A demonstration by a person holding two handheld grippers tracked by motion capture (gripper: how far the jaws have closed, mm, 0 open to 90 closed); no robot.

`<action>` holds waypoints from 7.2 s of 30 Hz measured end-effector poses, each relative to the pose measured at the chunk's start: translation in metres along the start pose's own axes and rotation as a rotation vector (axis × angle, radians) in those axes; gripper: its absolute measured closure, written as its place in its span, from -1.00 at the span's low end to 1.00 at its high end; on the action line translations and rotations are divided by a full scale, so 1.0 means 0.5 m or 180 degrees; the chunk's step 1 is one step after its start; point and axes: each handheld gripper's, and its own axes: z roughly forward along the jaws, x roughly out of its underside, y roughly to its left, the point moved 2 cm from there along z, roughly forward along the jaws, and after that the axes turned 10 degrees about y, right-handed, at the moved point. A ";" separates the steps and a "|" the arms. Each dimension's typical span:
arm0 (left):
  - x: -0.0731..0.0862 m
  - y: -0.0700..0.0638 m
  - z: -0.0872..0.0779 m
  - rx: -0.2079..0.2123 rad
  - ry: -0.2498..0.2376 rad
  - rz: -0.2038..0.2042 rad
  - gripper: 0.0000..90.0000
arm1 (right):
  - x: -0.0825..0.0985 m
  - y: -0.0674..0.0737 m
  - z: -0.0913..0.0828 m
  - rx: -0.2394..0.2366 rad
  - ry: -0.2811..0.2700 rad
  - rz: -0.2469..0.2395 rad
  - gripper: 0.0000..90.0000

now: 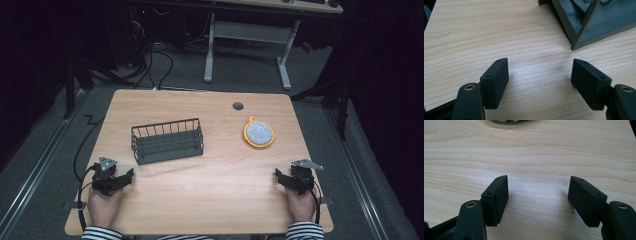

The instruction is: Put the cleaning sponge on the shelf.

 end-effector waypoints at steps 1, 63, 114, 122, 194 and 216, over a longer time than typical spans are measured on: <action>0.000 0.000 0.000 0.0000 0.0000 0.0002 -0.31 | 0.000 0.000 0.000 0.0003 0.0005 0.0003 -0.27; -0.048 -0.003 -0.144 0.0414 -0.0202 0.0078 -0.25 | 0.001 0.001 -0.001 -0.0037 0.0006 -0.0013 -0.25; -0.275 -0.022 -0.040 0.0184 0.0499 -0.0033 0.07 | 0.002 0.002 -0.002 -0.0057 0.0006 -0.0035 -0.27; -0.273 -0.034 -0.028 0.0090 0.0557 0.0023 0.23 | 0.003 0.003 -0.003 -0.0034 0.0000 -0.0053 -0.27; -0.261 -0.116 -0.011 0.0373 0.0569 0.0032 0.76 | 0.003 0.003 -0.002 -0.0077 0.0009 -0.0069 -0.29; -0.265 -0.185 -0.005 0.0512 0.0543 0.0338 0.78 | 0.003 0.003 -0.002 -0.0077 0.0009 -0.0069 -0.29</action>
